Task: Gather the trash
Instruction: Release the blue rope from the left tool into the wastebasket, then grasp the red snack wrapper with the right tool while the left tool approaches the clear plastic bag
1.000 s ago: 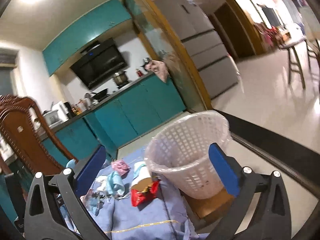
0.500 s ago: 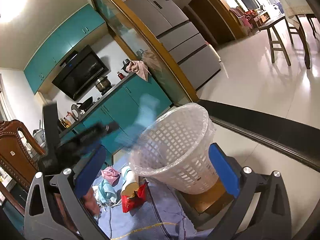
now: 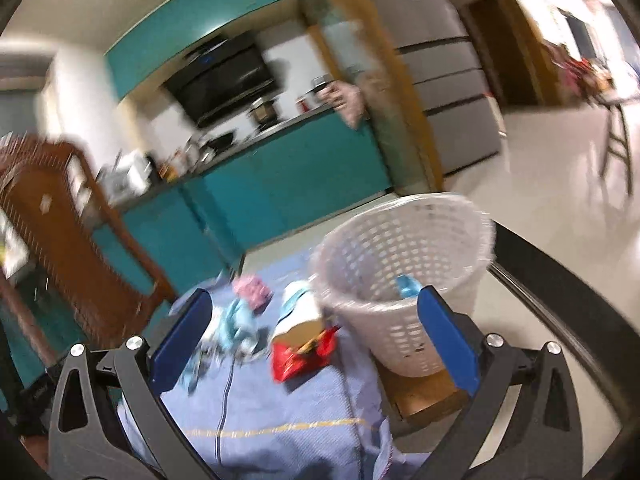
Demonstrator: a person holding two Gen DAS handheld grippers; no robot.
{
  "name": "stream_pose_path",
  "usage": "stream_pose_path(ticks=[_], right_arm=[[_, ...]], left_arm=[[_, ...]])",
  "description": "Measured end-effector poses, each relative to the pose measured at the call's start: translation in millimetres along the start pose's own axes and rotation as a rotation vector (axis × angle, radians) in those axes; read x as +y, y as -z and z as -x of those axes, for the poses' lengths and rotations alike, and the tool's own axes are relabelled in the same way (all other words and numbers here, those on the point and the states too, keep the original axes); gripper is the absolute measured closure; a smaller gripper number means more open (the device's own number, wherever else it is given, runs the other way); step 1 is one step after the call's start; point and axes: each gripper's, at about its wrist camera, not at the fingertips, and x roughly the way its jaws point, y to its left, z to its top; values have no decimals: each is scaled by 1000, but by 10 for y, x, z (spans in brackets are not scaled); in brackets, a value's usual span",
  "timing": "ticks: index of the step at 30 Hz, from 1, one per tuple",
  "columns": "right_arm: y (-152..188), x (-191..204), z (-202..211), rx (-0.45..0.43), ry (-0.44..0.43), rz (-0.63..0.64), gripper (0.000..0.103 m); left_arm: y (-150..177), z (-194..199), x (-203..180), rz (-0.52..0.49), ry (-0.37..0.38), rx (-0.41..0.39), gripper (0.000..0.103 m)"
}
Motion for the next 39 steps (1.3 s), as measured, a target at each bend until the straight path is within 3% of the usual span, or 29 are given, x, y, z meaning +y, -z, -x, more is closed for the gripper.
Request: stream_pose_path(ticks=[4,6,29,39], right_arm=[[73,232,-50,36,-7,96,3],[77,260,-57,44,2,109,3],[67,238,-77,60,4,85,3],[74,225,-175,106,9,82,3]], left_arm=[[139,-15,50,-26,20,62,3],[134,14,37,-57,17,50,3],[182,-63,-58,-89,27,95,3],[206,-116,-67,-94,21,122,3]])
